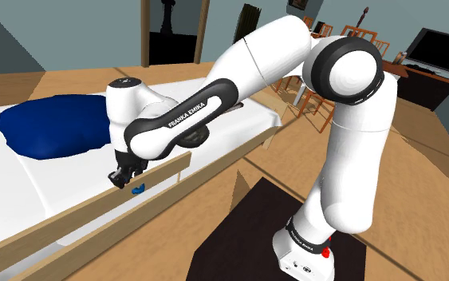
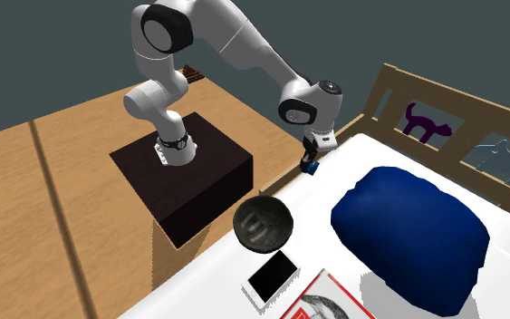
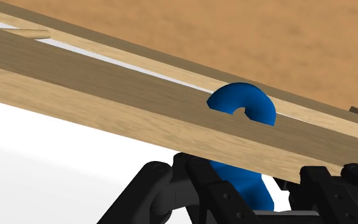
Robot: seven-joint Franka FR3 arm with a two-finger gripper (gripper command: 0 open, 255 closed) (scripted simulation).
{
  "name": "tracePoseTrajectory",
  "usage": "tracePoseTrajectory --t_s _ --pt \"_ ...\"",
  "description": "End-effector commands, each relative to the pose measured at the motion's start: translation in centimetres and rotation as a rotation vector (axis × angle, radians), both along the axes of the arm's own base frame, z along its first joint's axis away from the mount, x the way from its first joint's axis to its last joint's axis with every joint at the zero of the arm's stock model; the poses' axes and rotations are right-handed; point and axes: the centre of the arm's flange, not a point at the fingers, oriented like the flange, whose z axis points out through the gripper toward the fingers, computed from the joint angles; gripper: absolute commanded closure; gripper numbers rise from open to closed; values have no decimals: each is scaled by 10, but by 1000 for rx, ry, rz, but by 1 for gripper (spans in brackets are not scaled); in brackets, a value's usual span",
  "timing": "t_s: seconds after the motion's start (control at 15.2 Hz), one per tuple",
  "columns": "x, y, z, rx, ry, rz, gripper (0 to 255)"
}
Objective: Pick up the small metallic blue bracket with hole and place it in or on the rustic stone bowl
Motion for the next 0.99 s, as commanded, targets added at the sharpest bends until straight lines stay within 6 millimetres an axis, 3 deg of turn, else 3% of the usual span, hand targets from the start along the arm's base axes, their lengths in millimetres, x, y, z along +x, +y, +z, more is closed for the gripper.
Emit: tracePoseTrajectory --t_s 0.0,0.46,0.92 --pt "0 0 0 0 0 0 255" --pt "0 0 0 0 0 0 255" --pt "0 0 37 0 0 0 255"
